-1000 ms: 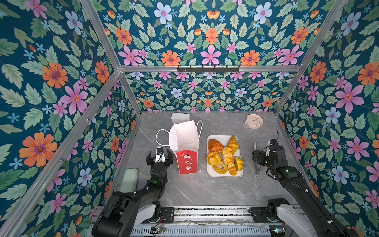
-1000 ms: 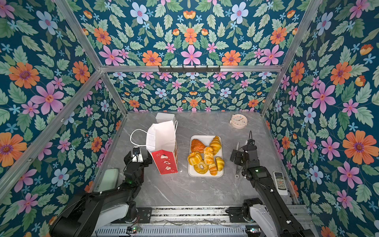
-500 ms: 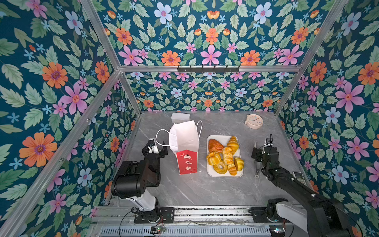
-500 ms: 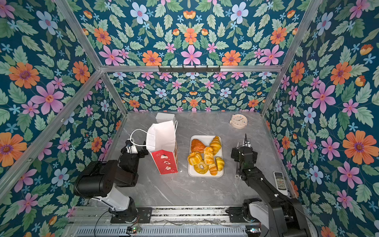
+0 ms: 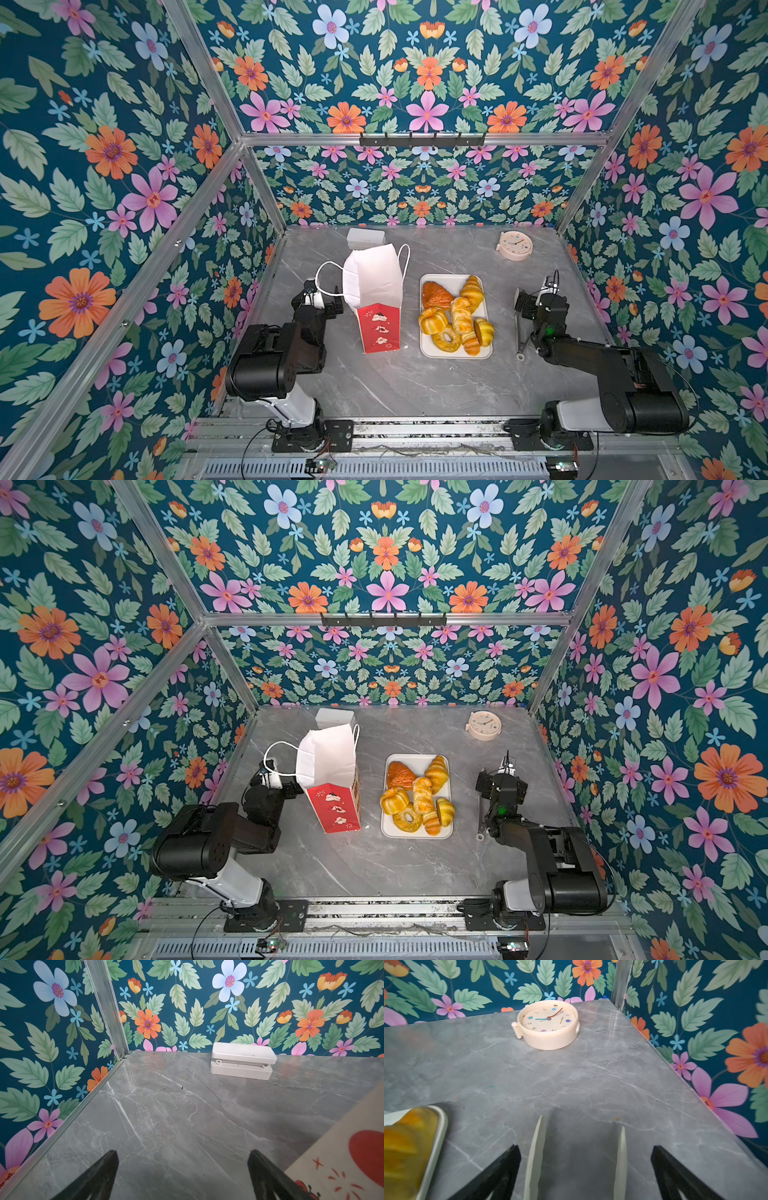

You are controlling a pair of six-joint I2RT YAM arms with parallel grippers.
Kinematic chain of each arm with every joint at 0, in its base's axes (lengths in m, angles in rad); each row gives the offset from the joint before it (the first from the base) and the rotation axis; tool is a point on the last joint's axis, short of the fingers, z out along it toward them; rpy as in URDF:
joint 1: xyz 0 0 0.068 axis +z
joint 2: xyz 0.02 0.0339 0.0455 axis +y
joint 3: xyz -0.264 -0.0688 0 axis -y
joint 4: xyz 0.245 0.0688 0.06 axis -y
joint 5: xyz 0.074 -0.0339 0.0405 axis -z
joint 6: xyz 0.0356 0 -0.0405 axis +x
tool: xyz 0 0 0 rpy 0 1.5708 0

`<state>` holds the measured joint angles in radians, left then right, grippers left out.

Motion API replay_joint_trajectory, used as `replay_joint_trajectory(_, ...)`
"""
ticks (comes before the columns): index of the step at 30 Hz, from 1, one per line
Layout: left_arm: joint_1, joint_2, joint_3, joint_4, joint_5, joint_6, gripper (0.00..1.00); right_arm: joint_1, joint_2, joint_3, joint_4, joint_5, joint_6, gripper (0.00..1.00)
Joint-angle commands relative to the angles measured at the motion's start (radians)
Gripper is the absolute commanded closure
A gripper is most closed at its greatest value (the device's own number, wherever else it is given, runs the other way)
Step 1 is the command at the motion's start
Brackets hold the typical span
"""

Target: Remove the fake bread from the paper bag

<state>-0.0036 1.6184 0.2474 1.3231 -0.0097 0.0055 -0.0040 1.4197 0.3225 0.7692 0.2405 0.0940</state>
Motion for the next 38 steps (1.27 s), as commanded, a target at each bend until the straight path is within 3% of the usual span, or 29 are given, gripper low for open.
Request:
replay_joint_trajectory(1,0.002,0.0,-0.008,0.023,-0.003,0.0,0.01,-0.001,0.031,-0.026,0.166,-0.07,-0.007,0.01)
replay_joint_trajectory(9,-0.003,0.001,-0.042,0.087,-0.006,0.007,0.02,-0.001,0.018,-0.021,0.131,-0.069,-0.002,0.01)
replay_joint_trajectory(13,0.0,-0.003,0.047,-0.092,0.01,0.004,0.02,-0.001,0.02,-0.023,0.134,-0.069,-0.003,0.01)
replay_joint_trajectory(38,0.001,-0.003,0.043,-0.079,-0.026,-0.002,0.0,-0.001,0.021,-0.022,0.132,-0.069,-0.004,0.01)
